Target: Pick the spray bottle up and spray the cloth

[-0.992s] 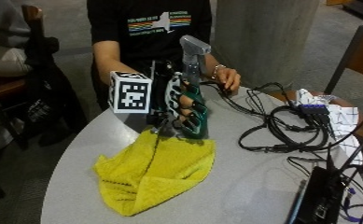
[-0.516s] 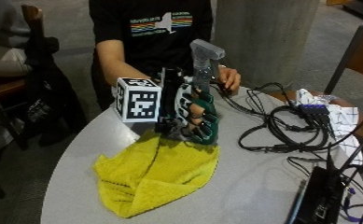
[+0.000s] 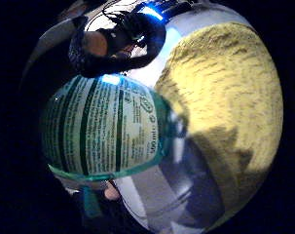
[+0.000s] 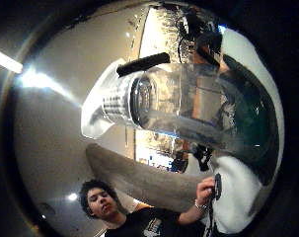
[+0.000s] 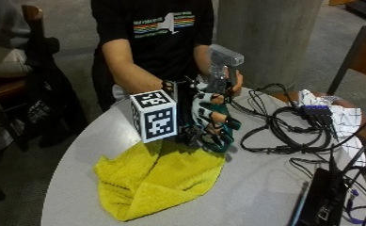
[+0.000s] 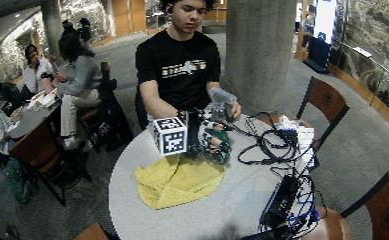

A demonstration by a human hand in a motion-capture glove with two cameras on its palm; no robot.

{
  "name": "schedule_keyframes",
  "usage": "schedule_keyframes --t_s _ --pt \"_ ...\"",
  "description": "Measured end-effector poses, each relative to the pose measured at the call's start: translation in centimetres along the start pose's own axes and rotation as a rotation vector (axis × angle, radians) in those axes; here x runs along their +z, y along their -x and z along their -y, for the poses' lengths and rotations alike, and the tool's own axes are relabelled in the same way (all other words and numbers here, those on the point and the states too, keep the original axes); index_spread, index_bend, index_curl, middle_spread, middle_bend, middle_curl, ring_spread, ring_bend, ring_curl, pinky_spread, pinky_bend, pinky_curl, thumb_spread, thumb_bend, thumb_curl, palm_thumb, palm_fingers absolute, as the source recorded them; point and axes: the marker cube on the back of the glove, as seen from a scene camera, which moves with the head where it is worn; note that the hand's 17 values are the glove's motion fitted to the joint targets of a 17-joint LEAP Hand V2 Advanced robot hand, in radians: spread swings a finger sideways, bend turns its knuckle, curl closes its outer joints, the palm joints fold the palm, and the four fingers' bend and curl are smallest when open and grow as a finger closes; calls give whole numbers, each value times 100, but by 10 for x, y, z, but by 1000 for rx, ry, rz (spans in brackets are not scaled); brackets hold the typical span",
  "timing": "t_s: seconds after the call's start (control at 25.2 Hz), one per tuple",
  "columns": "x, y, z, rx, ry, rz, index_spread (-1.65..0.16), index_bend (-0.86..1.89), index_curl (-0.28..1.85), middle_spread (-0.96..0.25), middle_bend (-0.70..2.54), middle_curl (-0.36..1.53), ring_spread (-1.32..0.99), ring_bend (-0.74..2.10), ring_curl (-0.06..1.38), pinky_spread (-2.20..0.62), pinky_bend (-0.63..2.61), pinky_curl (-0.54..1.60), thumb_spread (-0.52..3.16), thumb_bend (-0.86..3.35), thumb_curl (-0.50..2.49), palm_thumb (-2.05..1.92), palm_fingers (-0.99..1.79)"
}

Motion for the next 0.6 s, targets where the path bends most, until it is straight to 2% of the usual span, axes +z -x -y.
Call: schedule_keyframes --t_s 0.08,0.28,0.6 --pt "2 -1 1 -3 -14 8 -27 93 41 10 20 34 17 13 18 41 50 29 81 8 42 92 47" --pt "4 0 1 -43 -60 -25 -23 59 37 2 50 43 7 44 26 38 35 24 69 11 48 105 94" --pt "4 1 1 -129 -133 -66 -21 42 40 -4 56 49 -2 49 35 32 29 27 51 5 55 109 109"
